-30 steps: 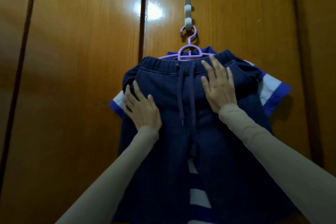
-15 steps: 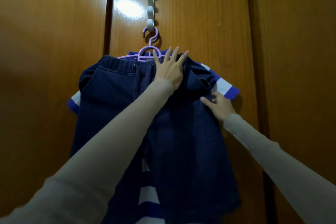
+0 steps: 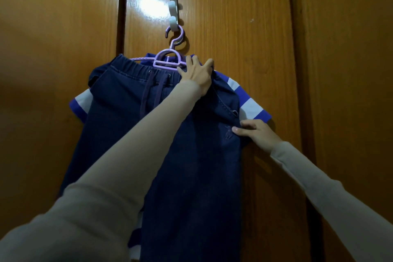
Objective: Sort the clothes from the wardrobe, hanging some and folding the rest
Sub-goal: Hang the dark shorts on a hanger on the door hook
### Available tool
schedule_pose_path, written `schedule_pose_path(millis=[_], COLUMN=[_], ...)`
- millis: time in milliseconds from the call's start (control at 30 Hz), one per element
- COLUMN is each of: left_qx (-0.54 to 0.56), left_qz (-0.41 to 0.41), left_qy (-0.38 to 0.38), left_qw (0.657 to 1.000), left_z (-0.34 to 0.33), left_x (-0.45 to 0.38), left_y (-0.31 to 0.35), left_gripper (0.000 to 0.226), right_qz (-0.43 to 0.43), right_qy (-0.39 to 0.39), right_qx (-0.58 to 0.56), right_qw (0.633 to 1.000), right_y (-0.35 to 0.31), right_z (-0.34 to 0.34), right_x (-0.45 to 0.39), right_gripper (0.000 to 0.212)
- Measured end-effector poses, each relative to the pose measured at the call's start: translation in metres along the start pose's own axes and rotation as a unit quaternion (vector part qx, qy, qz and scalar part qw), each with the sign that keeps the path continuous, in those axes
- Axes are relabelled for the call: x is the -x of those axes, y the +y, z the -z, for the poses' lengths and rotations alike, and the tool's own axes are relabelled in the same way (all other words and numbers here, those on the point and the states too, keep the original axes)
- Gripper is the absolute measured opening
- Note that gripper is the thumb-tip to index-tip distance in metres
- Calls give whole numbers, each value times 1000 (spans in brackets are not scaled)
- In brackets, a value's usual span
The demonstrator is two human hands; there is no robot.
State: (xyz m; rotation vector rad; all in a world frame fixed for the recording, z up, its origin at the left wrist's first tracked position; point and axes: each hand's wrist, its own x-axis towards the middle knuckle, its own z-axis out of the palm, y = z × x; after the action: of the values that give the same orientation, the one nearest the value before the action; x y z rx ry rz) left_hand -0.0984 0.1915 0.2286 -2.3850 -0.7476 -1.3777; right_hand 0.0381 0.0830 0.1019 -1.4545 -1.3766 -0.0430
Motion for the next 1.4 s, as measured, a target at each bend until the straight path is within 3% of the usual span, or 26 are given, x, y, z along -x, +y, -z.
schedule_pose_path(millis=[67,200,333,600,933,1200,1400], left_qx=[3,13,7,30,61,46,139], left_qz=[-5,-3,-5,-28,-23,-9,34], left_qy=[-6,-10,-15,22,14,-17,-4], left_qw=[1000,1000,1000,999,998,999,990], left_z=[-2,-6,-5,-19,-38,-67,-91], left_x=[0,1,2,24,82,164,229], left_y=[2,6,8,-6,3,43,80], left_gripper=[25,30,34,46,56,58,49], right_qz=[-11,-9,16,50,31,3,-39], right_qy=[-12,-32,-25,4,90,75,27], right_qx=[-20,-23,-5,123,176,225,246], right_qw=[1000,999,1000,991,980,972,968], right_y=[7,20,23,4,-4,5,23], right_z=[-1,-4,-5,-3,-4,14,43], right_x=[6,15,16,6,26,74,137], right_gripper=[18,65,38,18,15,3,11])
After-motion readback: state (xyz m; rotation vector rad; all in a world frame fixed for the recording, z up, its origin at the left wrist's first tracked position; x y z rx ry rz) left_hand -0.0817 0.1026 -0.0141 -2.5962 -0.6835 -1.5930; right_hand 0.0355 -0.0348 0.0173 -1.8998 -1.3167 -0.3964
